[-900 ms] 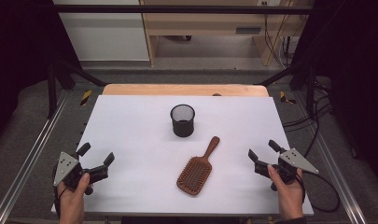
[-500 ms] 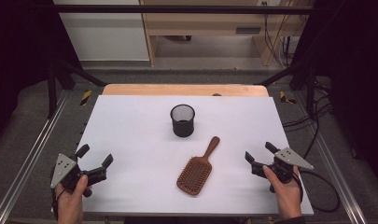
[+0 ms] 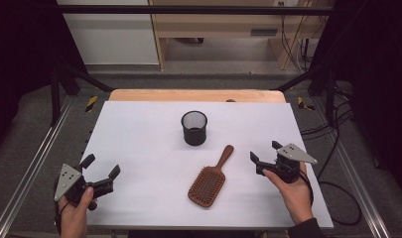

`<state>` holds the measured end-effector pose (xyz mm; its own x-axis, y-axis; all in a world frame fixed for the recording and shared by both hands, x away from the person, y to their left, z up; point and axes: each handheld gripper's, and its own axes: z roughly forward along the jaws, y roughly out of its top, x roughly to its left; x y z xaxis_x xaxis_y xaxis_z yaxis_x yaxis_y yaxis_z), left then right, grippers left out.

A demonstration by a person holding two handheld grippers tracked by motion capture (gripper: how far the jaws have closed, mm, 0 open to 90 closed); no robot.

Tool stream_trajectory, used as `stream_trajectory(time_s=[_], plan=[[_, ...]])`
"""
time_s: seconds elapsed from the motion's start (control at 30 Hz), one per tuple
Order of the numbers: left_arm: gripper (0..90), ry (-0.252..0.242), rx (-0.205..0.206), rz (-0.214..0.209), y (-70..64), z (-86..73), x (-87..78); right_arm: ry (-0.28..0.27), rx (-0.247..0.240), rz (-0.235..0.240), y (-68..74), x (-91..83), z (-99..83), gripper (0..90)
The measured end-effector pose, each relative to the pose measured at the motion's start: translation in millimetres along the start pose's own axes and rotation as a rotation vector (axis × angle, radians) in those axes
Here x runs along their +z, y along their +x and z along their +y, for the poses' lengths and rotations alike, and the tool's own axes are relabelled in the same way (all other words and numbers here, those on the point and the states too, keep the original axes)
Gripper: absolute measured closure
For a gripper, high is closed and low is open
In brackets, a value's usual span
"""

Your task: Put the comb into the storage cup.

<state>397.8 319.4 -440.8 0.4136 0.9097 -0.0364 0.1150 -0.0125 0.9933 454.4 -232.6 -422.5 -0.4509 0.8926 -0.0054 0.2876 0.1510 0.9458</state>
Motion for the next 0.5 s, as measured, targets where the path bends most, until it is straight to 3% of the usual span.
stream_trajectory(time_s=[0.13,0.27,0.5], plan=[[2.7,-0.001,0.002,0.000,-0.5,0.1,0.0,0.018,-0.037,-0.007,3.4,8.9,13.3,13.2],[2.7,0.001,0.006,0.002,-0.3,-0.2,-0.7,0.047,-0.075,0.027,10.2,24.3,31.6,13.2],[2.7,0.000,0.006,0.002,0.2,0.2,-0.7,0.087,-0.123,0.041,17.1,41.7,47.8,15.2]])
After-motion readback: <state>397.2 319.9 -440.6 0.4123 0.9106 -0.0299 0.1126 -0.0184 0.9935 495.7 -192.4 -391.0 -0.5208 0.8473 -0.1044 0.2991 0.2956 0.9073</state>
